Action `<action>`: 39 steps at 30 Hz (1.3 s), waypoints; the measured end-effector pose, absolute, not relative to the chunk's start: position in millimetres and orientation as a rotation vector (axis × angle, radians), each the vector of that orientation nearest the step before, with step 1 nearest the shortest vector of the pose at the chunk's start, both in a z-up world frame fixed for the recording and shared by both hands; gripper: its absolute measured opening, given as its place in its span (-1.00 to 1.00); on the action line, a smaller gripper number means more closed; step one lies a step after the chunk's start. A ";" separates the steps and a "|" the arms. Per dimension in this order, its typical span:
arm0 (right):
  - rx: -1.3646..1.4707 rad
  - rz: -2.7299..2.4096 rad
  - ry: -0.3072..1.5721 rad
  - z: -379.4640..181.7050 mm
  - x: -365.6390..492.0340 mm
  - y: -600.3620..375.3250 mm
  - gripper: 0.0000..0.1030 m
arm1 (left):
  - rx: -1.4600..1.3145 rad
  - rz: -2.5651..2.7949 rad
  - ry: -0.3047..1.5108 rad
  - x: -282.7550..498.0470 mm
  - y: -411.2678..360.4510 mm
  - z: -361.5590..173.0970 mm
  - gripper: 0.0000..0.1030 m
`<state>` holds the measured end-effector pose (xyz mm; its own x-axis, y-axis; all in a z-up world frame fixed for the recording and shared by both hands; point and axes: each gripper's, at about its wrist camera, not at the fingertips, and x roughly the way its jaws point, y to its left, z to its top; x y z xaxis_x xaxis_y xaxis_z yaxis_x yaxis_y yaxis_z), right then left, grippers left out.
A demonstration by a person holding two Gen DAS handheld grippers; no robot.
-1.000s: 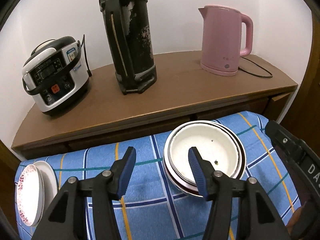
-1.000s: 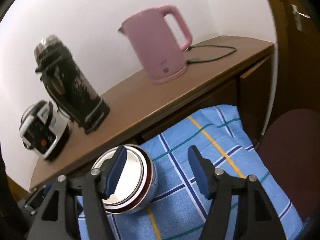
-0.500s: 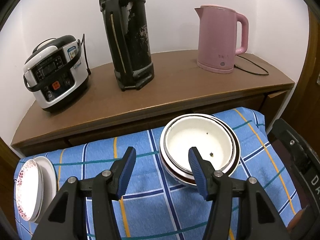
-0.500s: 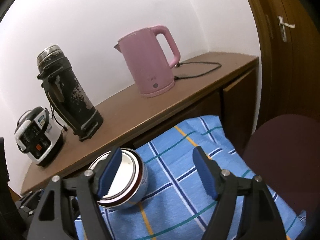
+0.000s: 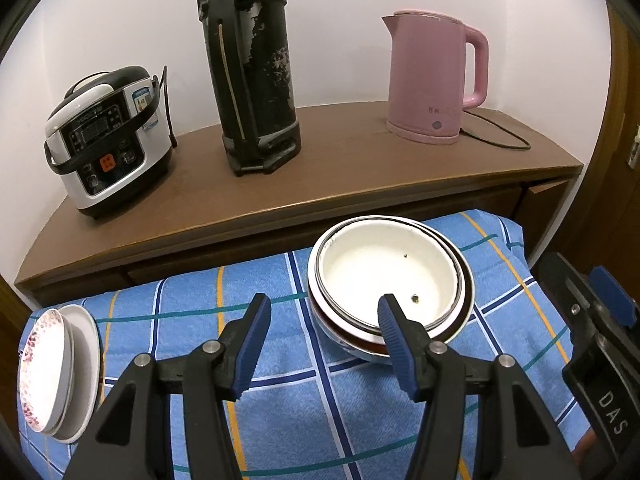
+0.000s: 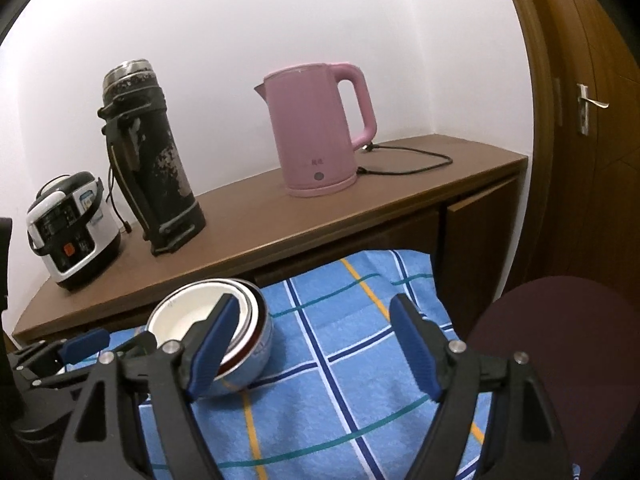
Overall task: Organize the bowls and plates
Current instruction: 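Withdraw both tools from the bowl stack, then close both tools on the rim of the nested bowl stack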
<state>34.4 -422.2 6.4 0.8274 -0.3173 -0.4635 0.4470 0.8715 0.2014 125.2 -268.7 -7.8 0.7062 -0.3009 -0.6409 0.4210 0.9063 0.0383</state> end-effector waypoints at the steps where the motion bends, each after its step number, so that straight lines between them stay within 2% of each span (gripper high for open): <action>1: 0.310 -0.413 0.433 5.9 33.9 -422.3 0.53 | 0.184 -0.406 0.676 124.7 -268.3 -8.0 0.14; 5: 0.323 -0.417 0.428 3.4 27.8 -425.7 0.53 | 0.176 -0.409 0.671 122.4 -266.8 -9.7 0.15; 9: 0.326 -0.419 0.420 1.5 18.9 -428.0 0.53 | 0.177 -0.409 0.665 118.0 -266.1 -13.4 0.31; 15: 0.311 -0.410 0.435 -2.7 12.0 -427.9 0.63 | 0.188 -0.400 0.653 111.3 -265.8 -17.8 0.33; 25: 0.277 -0.413 0.410 -4.2 4.8 -426.4 0.64 | 0.186 -0.402 0.586 97.8 -262.5 -17.5 0.43; 30: 0.145 -0.424 0.468 -0.5 12.4 -414.8 0.63 | 0.176 -0.395 0.567 98.1 -254.7 -18.1 0.43; 39: 0.258 -0.315 0.459 5.4 21.4 -429.9 0.64 | -0.014 -0.404 0.633 130.8 -227.4 -18.7 0.43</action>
<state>21.4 -429.9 5.4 0.8498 -0.2387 -0.4700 0.3533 0.9196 0.1717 130.8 -227.4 -18.7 0.7307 -0.3715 -0.5728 0.3629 0.9220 -0.1349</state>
